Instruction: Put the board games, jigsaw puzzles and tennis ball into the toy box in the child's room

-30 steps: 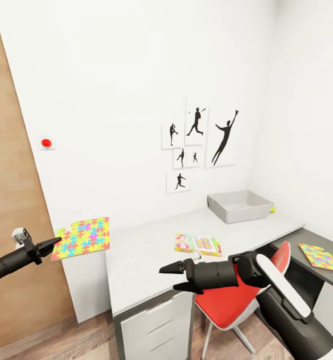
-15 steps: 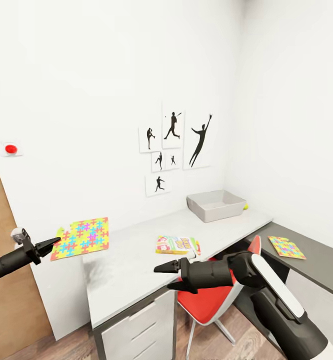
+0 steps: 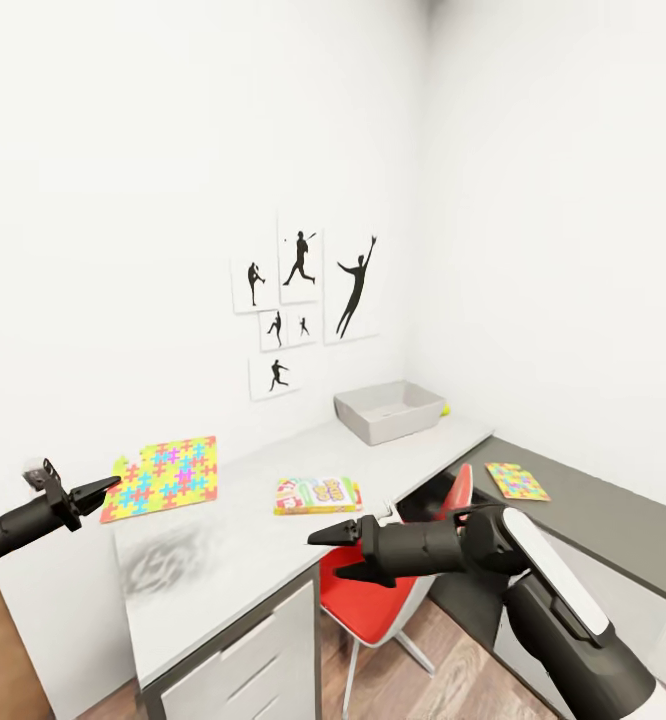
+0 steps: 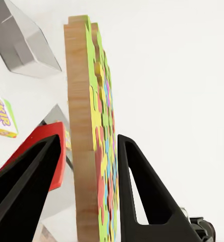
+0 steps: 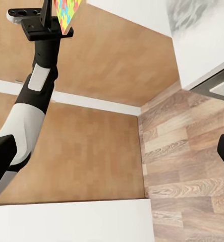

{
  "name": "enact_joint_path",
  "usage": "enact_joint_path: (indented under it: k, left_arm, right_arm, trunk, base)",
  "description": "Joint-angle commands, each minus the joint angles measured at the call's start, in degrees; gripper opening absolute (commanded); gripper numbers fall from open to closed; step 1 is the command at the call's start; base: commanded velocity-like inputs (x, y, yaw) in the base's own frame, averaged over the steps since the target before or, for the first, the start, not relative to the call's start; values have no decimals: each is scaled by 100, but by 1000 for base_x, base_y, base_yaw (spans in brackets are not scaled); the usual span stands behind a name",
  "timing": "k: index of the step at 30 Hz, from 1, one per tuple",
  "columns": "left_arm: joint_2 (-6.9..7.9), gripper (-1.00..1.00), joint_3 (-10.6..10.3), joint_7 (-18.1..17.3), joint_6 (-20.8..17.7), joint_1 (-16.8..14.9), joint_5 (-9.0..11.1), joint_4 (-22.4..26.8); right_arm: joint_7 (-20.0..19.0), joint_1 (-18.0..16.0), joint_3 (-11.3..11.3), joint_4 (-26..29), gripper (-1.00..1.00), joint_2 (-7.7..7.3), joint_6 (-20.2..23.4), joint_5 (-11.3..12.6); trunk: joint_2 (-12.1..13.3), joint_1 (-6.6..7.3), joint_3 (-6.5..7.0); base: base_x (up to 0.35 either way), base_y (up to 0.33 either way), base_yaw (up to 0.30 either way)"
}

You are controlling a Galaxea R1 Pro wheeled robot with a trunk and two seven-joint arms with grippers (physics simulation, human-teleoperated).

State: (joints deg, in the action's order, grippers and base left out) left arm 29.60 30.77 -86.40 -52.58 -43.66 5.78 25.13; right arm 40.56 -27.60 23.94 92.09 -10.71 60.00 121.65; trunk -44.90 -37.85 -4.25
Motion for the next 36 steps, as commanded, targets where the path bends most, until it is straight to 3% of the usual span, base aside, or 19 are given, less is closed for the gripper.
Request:
enact_joint_path:
  k: [1, 17, 23, 28, 36]
  left_arm:
    - [1, -100, 8, -26, -60, -3, -7, 0]
    - [2, -100, 8, -26, -60, -2, -7, 0]
    - [7, -100, 10, -45, -60, 43, 0, -15]
    - [4, -100, 9, -317, -47, 66, -5, -13]
    - [2, -100, 8, -360, -28, 90, -7, 9]
  right_arm:
    - [57, -8, 5, 2, 100, -1, 0, 52]
    - [79, -8, 5, 2, 100, 5, 0, 52]
    - [81, -8, 5, 2, 100, 5, 0, 52]
    - [81, -8, 6, 2, 100, 7, 0, 52]
    - [78, -6, 5, -5, 100, 6, 0, 52]
  trunk:
    - [34, 21, 11]
    - [74, 43, 71]
    - [74, 43, 74]
    - [74, 43, 74]
    - [74, 43, 74]
  base:
    - [0, 0, -274]
    - [0, 0, -271]
    - [0, 0, -86]
    - [0, 0, -30]
    - [-54, -45, -241]
